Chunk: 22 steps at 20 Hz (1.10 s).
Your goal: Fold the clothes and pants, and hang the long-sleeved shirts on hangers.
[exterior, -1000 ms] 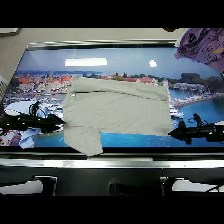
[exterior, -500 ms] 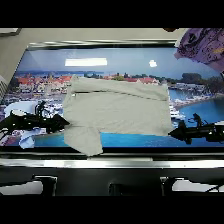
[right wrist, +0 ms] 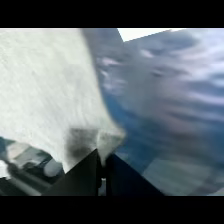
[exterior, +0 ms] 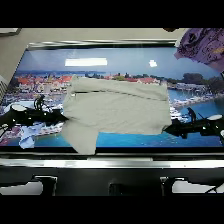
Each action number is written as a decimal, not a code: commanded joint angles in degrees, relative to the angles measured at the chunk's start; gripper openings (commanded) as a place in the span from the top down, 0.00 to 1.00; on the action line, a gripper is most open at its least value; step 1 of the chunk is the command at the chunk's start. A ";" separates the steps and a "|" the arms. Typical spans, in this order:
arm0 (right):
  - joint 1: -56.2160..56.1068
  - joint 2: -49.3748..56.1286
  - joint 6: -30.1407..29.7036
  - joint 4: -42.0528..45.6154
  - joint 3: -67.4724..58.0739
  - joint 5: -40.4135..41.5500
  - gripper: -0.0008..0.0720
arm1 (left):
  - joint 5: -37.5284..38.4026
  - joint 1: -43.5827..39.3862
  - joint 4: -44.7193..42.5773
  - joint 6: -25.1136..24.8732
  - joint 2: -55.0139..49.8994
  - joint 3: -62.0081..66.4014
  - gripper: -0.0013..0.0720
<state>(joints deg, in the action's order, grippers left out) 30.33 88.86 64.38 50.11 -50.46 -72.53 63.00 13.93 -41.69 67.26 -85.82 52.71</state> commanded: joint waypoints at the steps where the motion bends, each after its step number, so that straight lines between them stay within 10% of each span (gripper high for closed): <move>1: -10.58 -2.38 2.01 -2.91 -7.80 3.91 0.95 | -0.04 -1.62 1.20 1.95 1.03 9.60 0.96; 10: -23.69 -4.72 23.58 27.82 -75.34 6.71 0.95 | 1.16 -2.95 -12.09 14.80 2.51 66.97 0.96; 22: -23.69 -42.36 30.93 35.06 -67.98 6.60 0.95 | 1.51 -2.95 -30.56 24.94 37.09 59.60 0.96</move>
<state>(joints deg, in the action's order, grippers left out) 6.68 51.33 92.40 84.07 -118.87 -66.06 63.48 10.98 -66.54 89.06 -54.15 113.12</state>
